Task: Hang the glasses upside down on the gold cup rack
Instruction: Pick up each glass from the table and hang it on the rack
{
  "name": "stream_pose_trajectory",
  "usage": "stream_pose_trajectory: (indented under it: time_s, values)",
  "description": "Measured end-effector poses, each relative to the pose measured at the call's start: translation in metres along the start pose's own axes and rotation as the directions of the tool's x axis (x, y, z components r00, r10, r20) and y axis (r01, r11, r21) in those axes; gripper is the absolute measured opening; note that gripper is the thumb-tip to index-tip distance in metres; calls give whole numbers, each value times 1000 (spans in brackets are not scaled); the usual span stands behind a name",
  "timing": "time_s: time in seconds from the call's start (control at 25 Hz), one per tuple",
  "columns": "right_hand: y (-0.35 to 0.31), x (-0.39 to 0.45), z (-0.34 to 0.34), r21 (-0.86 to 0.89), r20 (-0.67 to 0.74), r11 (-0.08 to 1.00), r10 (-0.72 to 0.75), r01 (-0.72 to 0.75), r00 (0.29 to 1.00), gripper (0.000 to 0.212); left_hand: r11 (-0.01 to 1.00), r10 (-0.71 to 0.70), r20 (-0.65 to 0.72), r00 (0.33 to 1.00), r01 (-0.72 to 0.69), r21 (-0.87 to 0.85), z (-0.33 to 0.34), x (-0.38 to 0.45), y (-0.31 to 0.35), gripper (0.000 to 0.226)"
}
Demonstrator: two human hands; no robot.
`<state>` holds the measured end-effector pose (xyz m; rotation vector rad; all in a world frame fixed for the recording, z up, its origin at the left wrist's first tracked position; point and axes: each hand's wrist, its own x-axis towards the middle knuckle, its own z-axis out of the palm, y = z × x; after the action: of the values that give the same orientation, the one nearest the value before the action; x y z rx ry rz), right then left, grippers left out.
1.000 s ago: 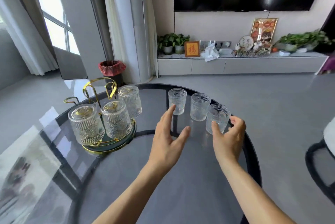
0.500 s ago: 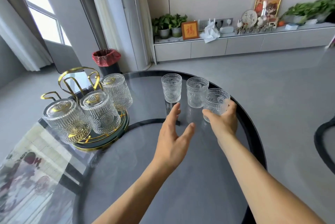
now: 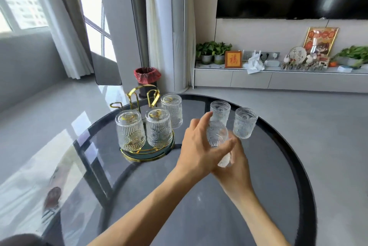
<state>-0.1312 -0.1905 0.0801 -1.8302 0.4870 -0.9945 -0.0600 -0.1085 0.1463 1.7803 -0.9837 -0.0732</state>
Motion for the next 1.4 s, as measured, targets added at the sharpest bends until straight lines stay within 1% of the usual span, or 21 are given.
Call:
stream_pose_trajectory:
  time_s: [0.08,0.16,0.2,0.24,0.28,0.32,0.36,0.4,0.44,0.48,0.6,0.68,0.72,0.8,0.84,0.92,1.04,1.12,1.16,1.24,1.4]
  values:
    - [-18,6,3,97,115,995,13,-25,993,84,999,-1,-52,999,-1,-36,-29,0,3,73]
    - [-37,13,5,291,266,941,92,-171,959,74,987,-35,-110,993,17,-160,-54,5,5,61]
    - [-43,15,6,417,330,867,137,-275,934,68,977,-42,-119,992,16,-211,-63,7,5,57]
    - [-49,17,11,525,391,762,180,-379,903,62,973,-39,-127,991,9,-232,-72,9,4,55]
    - [-55,19,17,595,444,650,223,-472,868,57,972,-33,-129,991,1,-235,-79,9,2,54]
    - [-61,22,24,629,481,566,256,-534,838,53,970,-30,-128,991,-1,-241,-85,10,-1,53]
    - [-68,27,30,642,494,525,274,-559,825,50,967,-32,-130,991,-2,-254,-91,12,-3,53]
    - [-76,32,36,649,483,515,290,-560,827,50,962,-34,-128,991,-3,-272,-98,15,-7,54]
    - [-83,40,42,653,456,524,305,-547,836,50,962,-27,-122,992,-7,-273,-107,19,-11,56]
    - [-90,49,48,650,423,545,319,-529,848,50,972,-12,-119,993,-16,-232,-117,24,-16,59]
    - [-107,78,59,545,263,707,366,-451,893,48,998,50,-166,985,-45,32,-150,46,-35,57]
    - [-120,103,67,506,148,769,367,-389,918,38,987,70,-189,980,-40,156,-170,63,-53,52]
    - [-126,115,71,500,100,786,364,-363,926,37,963,75,-158,985,-30,266,-177,72,-64,54]
    - [-137,140,81,446,0,840,345,-309,938,46,850,62,-22,998,-41,526,-187,84,-83,63]
    - [-141,152,88,391,-44,877,320,-278,947,52,800,66,37,997,-75,596,-189,87,-92,66]
    - [-144,173,105,235,-104,953,220,-191,970,58,766,116,75,990,-138,628,-191,90,-104,68]
    - [-143,200,135,-25,-80,999,44,-46,996,60,758,155,68,986,-162,632,-191,92,-111,74]
    - [-139,214,151,-227,-7,974,-4,2,1000,57,750,159,67,985,-165,640,-193,92,-115,74]
    - [-136,219,156,-315,38,949,8,4,999,57,749,164,68,984,-169,641,-194,92,-116,74]
    - [-127,227,163,-423,119,906,70,-14,990,56,757,166,73,983,-175,629,-196,94,-118,74]
    - [-117,235,166,-502,193,864,148,-32,970,49,785,137,76,988,-155,600,-196,95,-123,78]
